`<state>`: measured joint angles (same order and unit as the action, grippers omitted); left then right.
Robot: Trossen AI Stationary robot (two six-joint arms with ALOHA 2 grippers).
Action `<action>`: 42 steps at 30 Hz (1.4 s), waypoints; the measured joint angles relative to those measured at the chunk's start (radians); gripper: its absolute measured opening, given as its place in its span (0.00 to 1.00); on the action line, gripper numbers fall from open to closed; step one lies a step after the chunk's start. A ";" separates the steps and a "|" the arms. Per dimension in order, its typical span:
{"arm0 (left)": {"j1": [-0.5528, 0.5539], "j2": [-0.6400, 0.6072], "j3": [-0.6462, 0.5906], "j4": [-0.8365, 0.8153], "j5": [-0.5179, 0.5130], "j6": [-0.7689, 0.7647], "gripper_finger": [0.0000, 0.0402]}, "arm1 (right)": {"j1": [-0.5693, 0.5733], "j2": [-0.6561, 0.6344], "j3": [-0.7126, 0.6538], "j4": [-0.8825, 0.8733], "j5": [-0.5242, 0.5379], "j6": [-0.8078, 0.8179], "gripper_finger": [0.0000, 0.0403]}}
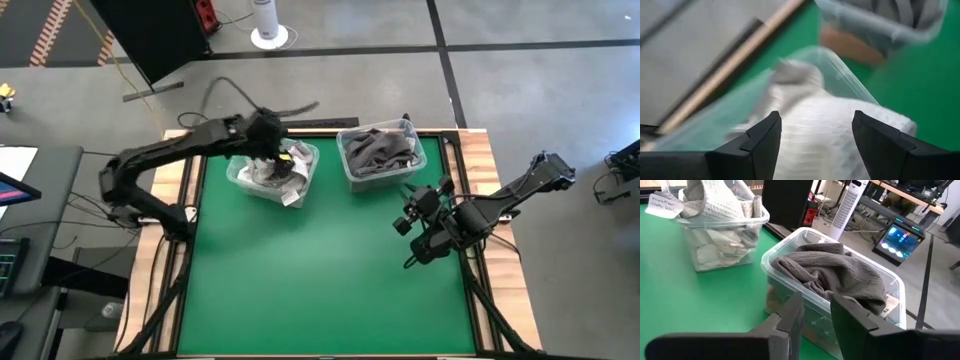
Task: Sort towels by color in basket
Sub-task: Put the gray microfiber towel into the left transparent bin
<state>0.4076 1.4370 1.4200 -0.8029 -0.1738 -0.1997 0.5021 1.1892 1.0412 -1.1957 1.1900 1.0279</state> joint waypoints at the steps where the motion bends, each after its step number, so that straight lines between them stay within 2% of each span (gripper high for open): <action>1: -0.001 0.027 0.000 -0.001 0.018 -0.003 0.58 | 0.000 0.000 0.000 -0.001 0.000 -0.001 0.32; 5: 0.001 0.150 0.000 -0.047 0.061 -0.006 0.58 | 0.001 0.000 0.000 0.002 -0.001 -0.003 0.32; 11: 0.000 0.322 -0.001 -0.058 0.062 0.004 0.58 | 0.005 0.000 0.000 0.015 -0.011 -0.004 0.32; 16: 0.011 0.404 0.005 -0.038 0.108 0.013 0.58 | 0.042 0.001 0.000 0.026 -0.015 -0.003 0.32; 21: 0.015 0.384 0.000 -0.045 0.120 0.034 0.58 | 0.090 0.001 0.000 0.026 -0.016 0.018 0.32; 29: 0.024 0.179 -0.003 -0.050 0.116 0.024 0.58 | 0.115 0.001 0.000 0.044 -0.016 0.038 0.32; 33: 0.024 0.128 -0.003 -0.059 0.093 0.009 0.58 | 0.114 0.001 0.000 0.056 -0.016 0.038 0.32; 37: 0.035 0.148 -0.003 -0.062 0.064 -0.008 0.58 | 0.110 0.001 0.000 0.056 -0.013 0.037 0.32; 42: 0.061 0.261 -0.016 -0.066 0.056 -0.009 0.58 | 0.098 0.001 0.000 0.080 -0.008 -0.012 0.32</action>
<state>0.4686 1.6980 1.4041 -0.8690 -0.1177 -0.2091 0.6000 1.1904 1.0412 -1.1153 1.1824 1.0164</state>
